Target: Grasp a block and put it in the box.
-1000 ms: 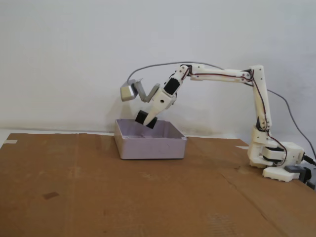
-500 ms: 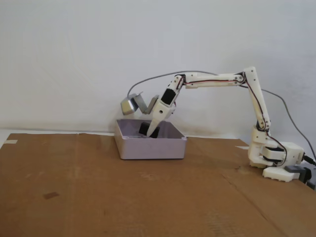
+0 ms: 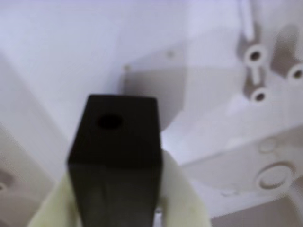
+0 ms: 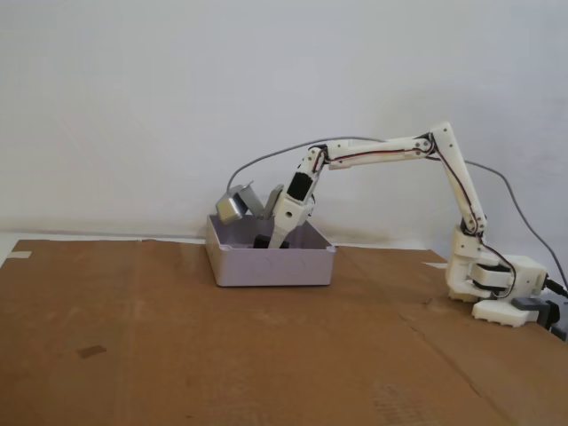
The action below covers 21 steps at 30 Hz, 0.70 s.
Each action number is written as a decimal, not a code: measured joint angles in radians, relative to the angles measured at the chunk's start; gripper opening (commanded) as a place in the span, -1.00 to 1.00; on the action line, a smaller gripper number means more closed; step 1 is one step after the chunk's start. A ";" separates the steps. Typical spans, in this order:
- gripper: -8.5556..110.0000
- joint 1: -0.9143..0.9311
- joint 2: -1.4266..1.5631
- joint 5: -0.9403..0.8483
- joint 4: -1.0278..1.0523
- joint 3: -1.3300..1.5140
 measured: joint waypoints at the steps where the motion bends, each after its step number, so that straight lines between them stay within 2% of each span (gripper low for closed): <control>1: -0.86 -0.005 0.000 0.000 0.000 0.000; 21: -0.84 -0.028 0.000 -0.011 0.000 0.000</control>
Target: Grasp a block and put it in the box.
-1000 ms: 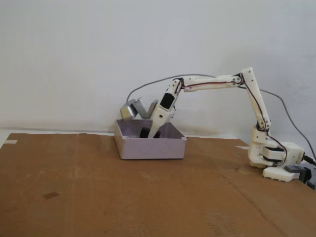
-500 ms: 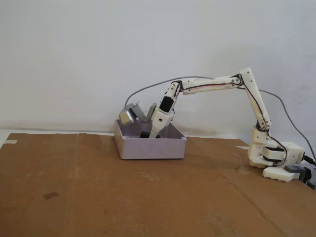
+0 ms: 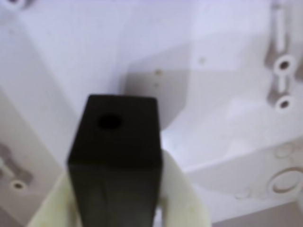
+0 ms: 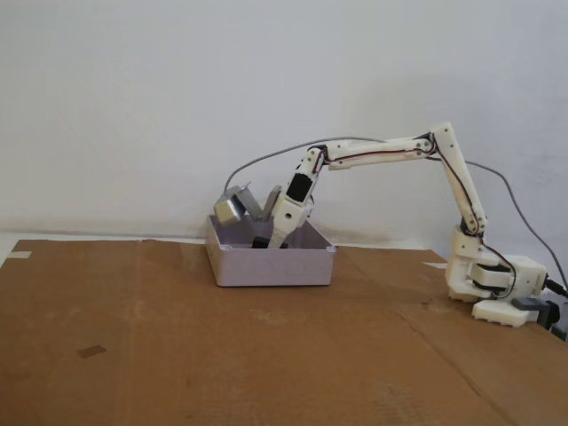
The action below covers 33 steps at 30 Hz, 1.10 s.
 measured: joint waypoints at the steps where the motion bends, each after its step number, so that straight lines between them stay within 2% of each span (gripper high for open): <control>1: -0.84 0.000 0.000 0.000 0.000 0.000; 4: -0.82 0.000 0.000 0.000 0.000 0.000; 11: -0.43 0.000 0.000 0.000 -0.015 0.000; 16: -0.25 0.000 0.000 0.000 -0.049 0.000; 33: -0.18 0.000 0.000 0.002 -0.051 0.000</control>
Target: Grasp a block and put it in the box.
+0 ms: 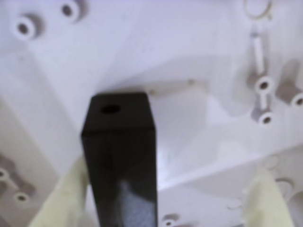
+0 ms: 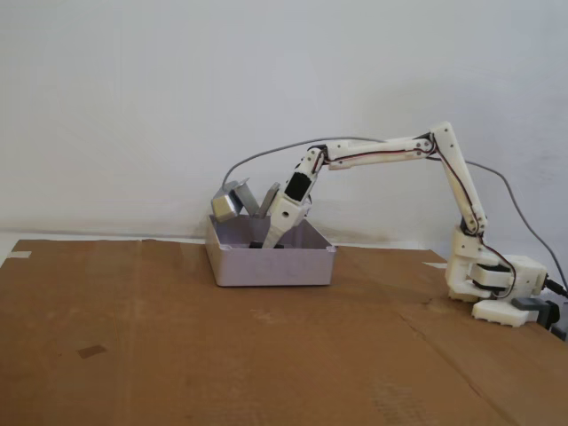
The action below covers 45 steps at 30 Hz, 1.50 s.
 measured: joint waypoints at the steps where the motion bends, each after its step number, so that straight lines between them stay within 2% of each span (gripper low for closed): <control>1: -0.14 0.000 0.000 0.000 0.000 0.000; 7: 0.05 0.000 0.000 0.002 0.000 0.000; 45: 0.04 -0.086 0.112 0.003 0.000 -0.043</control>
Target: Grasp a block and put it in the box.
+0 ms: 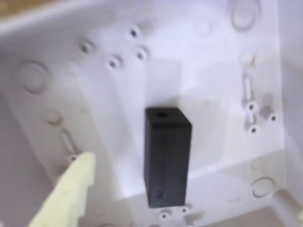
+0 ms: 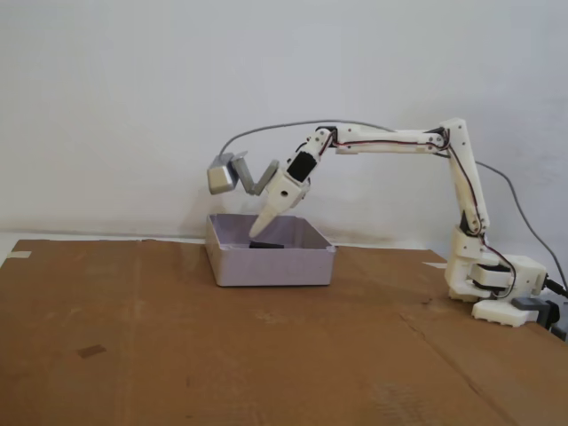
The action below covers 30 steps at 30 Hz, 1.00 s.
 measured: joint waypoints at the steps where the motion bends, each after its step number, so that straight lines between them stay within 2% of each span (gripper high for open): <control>1: 0.04 -0.009 0.000 0.000 0.000 -0.012; 7: 0.03 -0.071 0.003 -0.002 0.000 -0.054; 13: -0.28 -0.115 0.018 -0.006 0.000 -0.084; 16: -0.36 -0.127 0.031 -0.009 0.000 -0.120; 30: -0.38 -0.161 0.031 -0.009 0.000 -0.189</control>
